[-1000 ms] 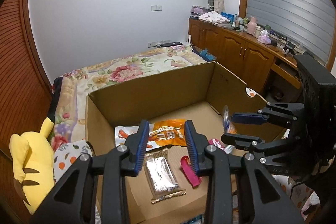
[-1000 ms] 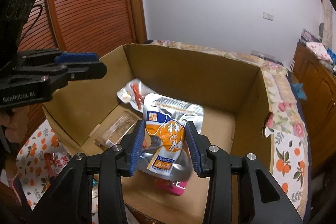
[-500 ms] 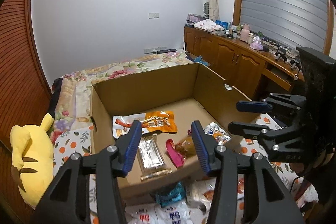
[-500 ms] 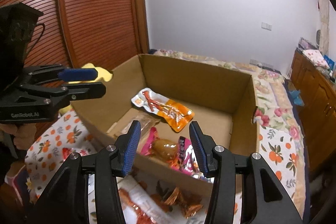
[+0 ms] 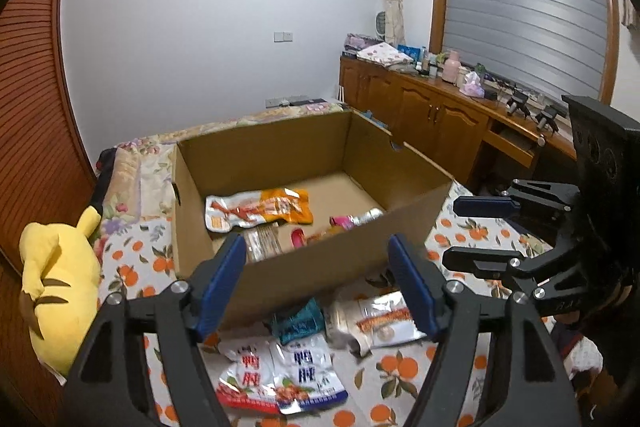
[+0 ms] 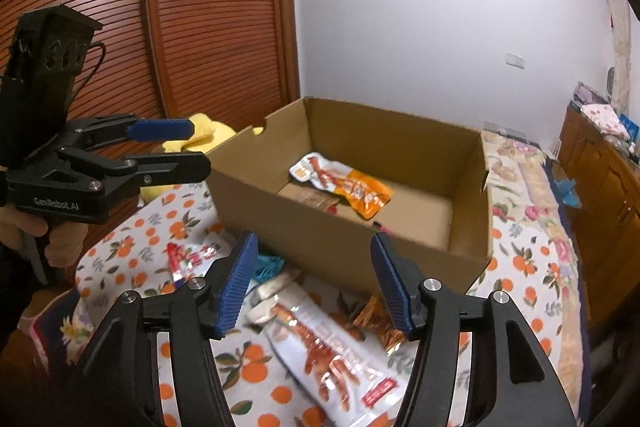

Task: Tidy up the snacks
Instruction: 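Withdraw both open tools from the box toward the remaining packets, then lower the left tool onto the white duck-neck pouch while the right tool lowers onto the chicken-feet packet, then grasp the duck-neck pouch with the left tool while the right tool grasps the chicken-feet packet, then lift both held packets and carry them over the cardboard box, then open both tools to drop the two packets into the box, then withdraw both open tools from the box toward the remaining packets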

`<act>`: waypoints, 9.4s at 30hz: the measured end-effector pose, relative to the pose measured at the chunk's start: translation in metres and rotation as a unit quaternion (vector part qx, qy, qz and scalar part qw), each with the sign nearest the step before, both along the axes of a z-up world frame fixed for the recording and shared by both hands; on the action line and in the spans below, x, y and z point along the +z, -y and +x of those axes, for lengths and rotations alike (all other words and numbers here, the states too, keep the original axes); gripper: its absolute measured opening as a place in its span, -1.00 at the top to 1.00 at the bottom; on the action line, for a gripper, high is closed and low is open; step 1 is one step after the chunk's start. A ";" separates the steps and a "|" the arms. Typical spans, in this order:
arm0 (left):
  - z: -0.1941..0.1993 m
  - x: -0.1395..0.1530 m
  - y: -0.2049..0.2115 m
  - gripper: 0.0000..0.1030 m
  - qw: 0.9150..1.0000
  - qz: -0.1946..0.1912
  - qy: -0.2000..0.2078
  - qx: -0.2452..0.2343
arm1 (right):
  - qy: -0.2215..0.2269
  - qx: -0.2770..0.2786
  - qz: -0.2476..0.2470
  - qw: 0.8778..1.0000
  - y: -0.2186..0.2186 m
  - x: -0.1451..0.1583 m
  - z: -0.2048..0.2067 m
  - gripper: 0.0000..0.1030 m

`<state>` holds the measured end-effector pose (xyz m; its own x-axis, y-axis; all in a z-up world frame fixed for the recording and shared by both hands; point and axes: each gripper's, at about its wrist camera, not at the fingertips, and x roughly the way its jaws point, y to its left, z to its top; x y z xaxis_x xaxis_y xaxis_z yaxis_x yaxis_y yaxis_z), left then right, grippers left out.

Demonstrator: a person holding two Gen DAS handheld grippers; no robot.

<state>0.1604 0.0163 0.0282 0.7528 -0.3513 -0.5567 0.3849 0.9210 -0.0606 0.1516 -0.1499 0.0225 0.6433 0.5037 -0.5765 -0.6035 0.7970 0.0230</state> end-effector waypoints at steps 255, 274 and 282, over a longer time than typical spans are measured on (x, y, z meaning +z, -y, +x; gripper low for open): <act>0.124 -0.015 -0.009 -0.24 1.000 0.005 -0.013 0.022 | -0.024 0.021 -0.050 0.998 -0.027 -0.016 0.129 0.70; 0.084 -0.006 -0.011 -0.24 1.000 0.005 -0.004 0.014 | -0.027 0.003 -0.027 0.999 -0.016 -0.008 0.111 0.60; 0.052 -0.007 -0.007 -0.24 1.000 0.007 -0.002 0.008 | -0.007 0.002 -0.011 1.000 -0.005 0.011 0.067 0.44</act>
